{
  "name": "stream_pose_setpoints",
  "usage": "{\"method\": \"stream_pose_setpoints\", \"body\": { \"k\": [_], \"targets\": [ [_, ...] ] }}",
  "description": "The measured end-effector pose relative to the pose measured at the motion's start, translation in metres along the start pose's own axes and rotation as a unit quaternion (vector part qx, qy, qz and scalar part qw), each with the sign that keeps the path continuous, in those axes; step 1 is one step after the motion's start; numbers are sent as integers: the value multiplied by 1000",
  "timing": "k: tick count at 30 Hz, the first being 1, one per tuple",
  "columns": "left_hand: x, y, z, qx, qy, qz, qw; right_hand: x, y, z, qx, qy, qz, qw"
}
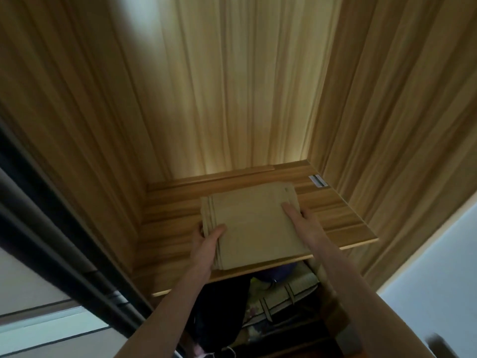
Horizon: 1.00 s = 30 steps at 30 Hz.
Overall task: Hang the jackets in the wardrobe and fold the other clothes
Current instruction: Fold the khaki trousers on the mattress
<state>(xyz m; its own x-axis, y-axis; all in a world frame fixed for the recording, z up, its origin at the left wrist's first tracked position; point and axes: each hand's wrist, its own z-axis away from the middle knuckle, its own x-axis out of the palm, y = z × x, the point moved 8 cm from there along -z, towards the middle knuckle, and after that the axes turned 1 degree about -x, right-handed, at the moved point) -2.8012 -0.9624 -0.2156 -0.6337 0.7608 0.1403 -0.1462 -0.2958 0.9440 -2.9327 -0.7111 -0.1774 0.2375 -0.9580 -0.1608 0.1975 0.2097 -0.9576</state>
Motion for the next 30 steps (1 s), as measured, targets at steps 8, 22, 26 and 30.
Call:
{"method": "stream_pose_setpoints", "body": {
  "k": [8, 22, 26, 30],
  "targets": [
    [13, -30, -48, 6, 24, -10, 1000, 12, 41, -59, 18, -42, 5, 999],
    [13, -71, -99, 3, 76, -133, 988, 36, 95, -126, 48, -66, 33, 996],
    [13, -69, -105, 25, 90, -201, 975, 33, 97, -131, 31, -55, 92, 994],
    [10, -70, -99, 77, 128, -333, 931, 34, 94, -128, -8, -31, 232, 972]
  ]
}}
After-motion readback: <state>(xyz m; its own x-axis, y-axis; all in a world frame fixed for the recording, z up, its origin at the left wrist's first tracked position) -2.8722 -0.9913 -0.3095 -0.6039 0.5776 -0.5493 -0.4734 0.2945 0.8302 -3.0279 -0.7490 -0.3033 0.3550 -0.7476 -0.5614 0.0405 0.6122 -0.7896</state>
